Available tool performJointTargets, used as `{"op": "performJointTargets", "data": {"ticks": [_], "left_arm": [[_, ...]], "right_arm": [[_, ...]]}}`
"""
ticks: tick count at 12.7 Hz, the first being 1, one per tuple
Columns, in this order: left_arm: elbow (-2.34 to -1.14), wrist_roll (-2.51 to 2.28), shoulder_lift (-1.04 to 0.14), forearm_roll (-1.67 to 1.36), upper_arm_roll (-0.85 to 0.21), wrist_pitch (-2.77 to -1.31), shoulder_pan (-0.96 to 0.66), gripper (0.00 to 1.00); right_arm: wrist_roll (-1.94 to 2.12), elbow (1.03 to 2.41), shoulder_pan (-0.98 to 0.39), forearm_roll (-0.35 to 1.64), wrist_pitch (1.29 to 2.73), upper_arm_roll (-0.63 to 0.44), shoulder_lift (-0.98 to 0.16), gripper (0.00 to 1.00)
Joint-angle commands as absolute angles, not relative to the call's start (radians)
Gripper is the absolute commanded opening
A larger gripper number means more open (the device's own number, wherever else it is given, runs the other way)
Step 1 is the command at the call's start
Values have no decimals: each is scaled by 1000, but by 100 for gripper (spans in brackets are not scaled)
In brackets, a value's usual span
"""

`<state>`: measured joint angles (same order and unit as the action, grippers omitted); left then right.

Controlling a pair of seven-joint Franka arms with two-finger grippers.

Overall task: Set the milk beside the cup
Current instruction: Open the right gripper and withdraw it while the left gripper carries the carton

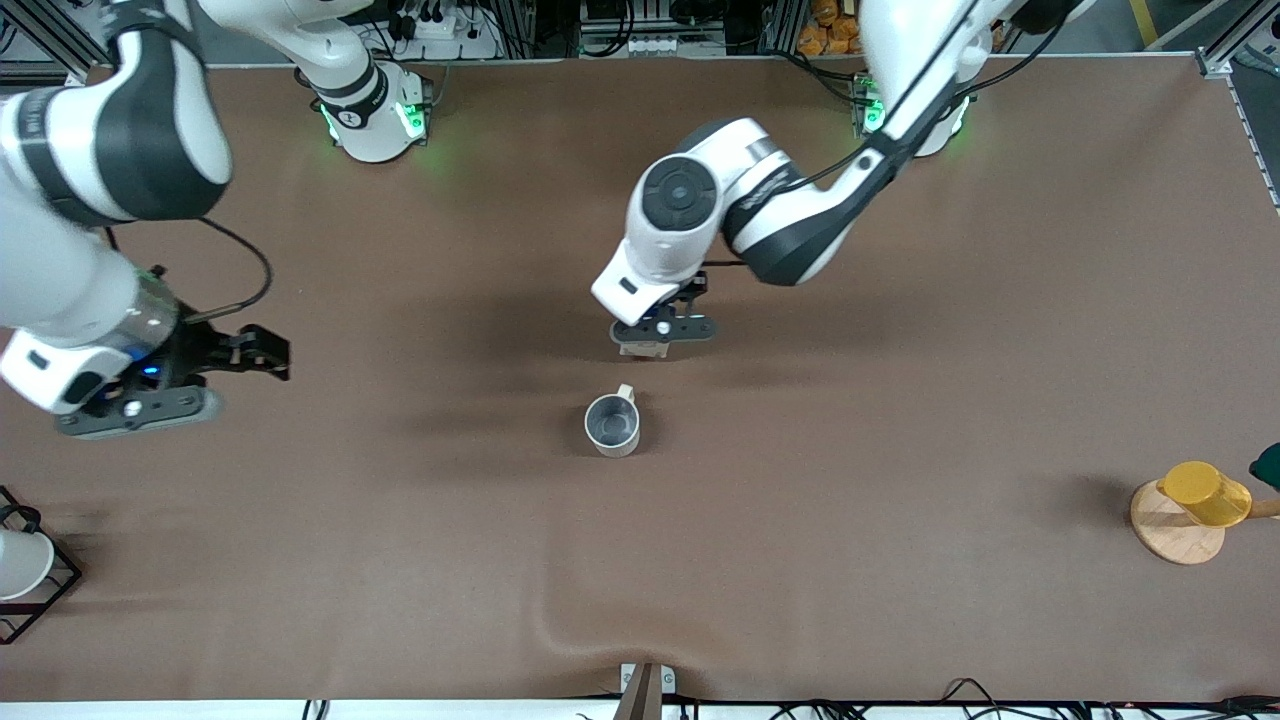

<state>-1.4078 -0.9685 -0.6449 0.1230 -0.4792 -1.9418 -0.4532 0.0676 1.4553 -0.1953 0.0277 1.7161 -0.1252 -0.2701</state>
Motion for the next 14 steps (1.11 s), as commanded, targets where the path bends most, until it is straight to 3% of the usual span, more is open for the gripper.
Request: {"op": "performJointTargets", "data": {"ticks": [1,10,14], "left_arm": [[-1350,-1031,-669,150,-439,-1928,-522,38],[-1350,-1101,-709,158,-426,-2013,-548,39],[-1353,-1103,-712,166,-411,-2011,-560,40]], "right_arm": [[55,1474,-128,77,1723,-106,-256,100],[55,1476,-60,83,1733,-106,-264,100],[153,1491,17,81,1657,-106,-183,100]]}}
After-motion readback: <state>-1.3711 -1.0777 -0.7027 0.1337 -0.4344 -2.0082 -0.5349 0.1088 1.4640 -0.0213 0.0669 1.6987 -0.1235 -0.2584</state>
